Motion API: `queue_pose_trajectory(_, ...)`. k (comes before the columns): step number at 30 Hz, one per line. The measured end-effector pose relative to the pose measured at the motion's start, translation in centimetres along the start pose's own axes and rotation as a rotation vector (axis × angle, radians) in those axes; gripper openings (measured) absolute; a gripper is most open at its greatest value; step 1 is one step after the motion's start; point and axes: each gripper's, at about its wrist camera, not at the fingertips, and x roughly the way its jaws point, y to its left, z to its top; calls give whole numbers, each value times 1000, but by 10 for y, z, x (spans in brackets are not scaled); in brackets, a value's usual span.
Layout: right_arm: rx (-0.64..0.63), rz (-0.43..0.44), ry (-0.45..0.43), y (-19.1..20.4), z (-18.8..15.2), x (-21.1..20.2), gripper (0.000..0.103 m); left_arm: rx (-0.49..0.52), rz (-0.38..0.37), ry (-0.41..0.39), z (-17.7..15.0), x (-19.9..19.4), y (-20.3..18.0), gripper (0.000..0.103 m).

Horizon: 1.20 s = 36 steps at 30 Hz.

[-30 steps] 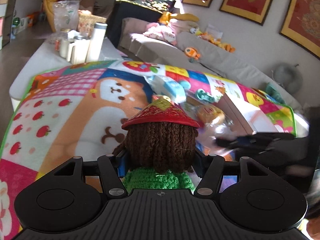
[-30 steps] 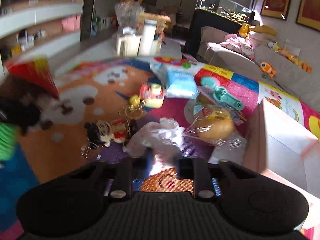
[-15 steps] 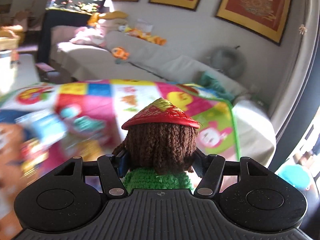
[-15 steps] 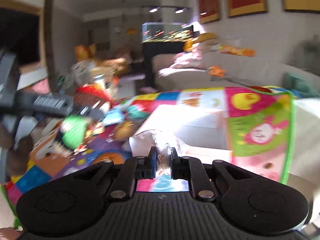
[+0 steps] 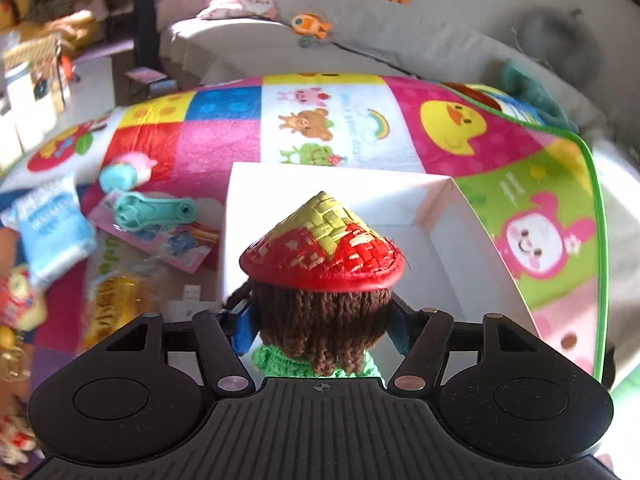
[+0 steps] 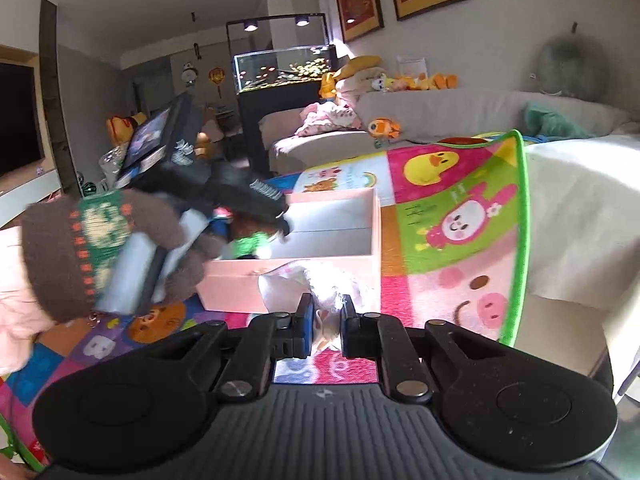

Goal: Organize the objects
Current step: 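Lower the doll into the pink box and open the left tool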

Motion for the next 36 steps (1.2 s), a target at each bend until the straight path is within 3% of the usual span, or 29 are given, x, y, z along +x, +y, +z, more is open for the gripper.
queue_pose_trajectory(3, 13, -1, -4, -3, 5, 7, 12, 30, -25, -39, 2, -21, 6, 69)
queue_pose_trajectory(6, 9, 13, -36, 0, 18, 11, 12, 78, -43, -129, 1, -43, 12, 69)
queue_pose_trajectory(10, 4, 33, -61, 7, 45, 27, 12, 103, -88, -32, -2, -36, 19, 69)
queue_pose_trajectory(12, 0, 34, -62, 14, 58, 37, 12, 123, -58, -9, -5, -32, 19, 69)
queue_pose_trajectory(17, -4, 1, -29, 28, 74, 63, 12, 68, -50, -174, 3, -36, 23, 69)
queue_pose_trajectory(19, -6, -10, -15, 31, 73, 67, 12, 152, -21, -168, 8, -25, 14, 69)
queue_pose_trajectory(21, -11, -18, -5, 31, 71, 69, 12, 256, 13, -79, 9, -5, 5, 73)
queue_pose_trajectory(23, -15, -33, 4, 30, 69, 70, 12, 317, 46, -115, 6, 0, -2, 68)
queue_pose_trajectory(24, -13, -40, 9, 28, 68, 71, 12, 313, 39, -114, 6, 1, -2, 68)
queue_pose_trajectory(27, -4, -64, 17, 22, 66, 73, 12, 242, -87, -119, 7, -6, 6, 68)
queue_pose_trajectory(29, -2, -74, 18, 18, 64, 74, 12, 202, -133, -147, 7, -19, 12, 68)
queue_pose_trajectory(31, -2, -80, 17, 15, 63, 74, 12, 229, -103, -173, 7, -33, 12, 68)
queue_pose_trajectory(33, 1, -87, 17, 12, 62, 76, 13, 341, 0, -161, 8, -41, 3, 68)
queue_pose_trajectory(34, 5, -90, 18, 10, 62, 77, 12, 375, -7, -145, 8, -44, 2, 68)
queue_pose_trajectory(36, 12, -91, 15, 9, 61, 79, 13, 350, -162, -102, 14, -51, 10, 68)
